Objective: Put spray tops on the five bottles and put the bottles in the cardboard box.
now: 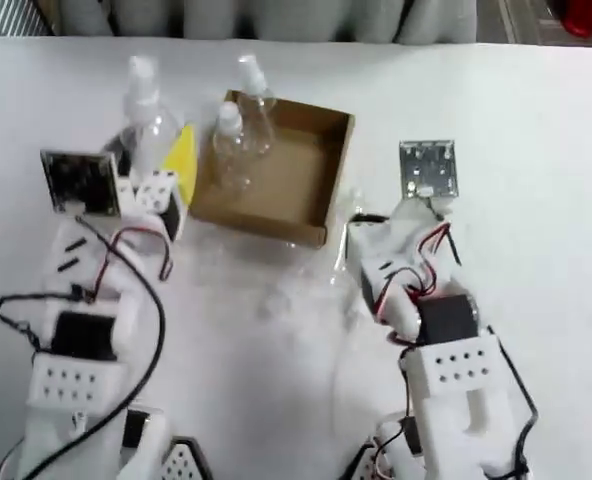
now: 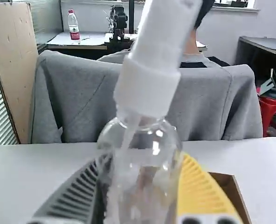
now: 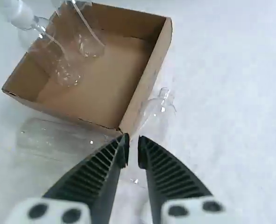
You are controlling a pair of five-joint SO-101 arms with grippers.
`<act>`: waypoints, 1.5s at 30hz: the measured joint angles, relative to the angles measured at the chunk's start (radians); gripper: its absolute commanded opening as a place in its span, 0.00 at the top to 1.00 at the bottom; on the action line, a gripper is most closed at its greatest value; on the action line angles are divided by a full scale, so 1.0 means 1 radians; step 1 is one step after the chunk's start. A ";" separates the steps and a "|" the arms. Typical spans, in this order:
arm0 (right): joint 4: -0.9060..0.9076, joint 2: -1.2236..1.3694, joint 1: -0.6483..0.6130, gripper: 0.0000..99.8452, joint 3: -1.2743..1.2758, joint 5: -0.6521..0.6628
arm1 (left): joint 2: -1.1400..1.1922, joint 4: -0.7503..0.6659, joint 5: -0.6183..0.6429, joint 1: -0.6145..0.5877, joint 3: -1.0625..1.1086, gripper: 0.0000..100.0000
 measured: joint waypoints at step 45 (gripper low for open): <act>-0.319 0.000 0.008 0.98 0.213 0.000 | 1.189 -1.292 0.000 0.071 0.063 0.98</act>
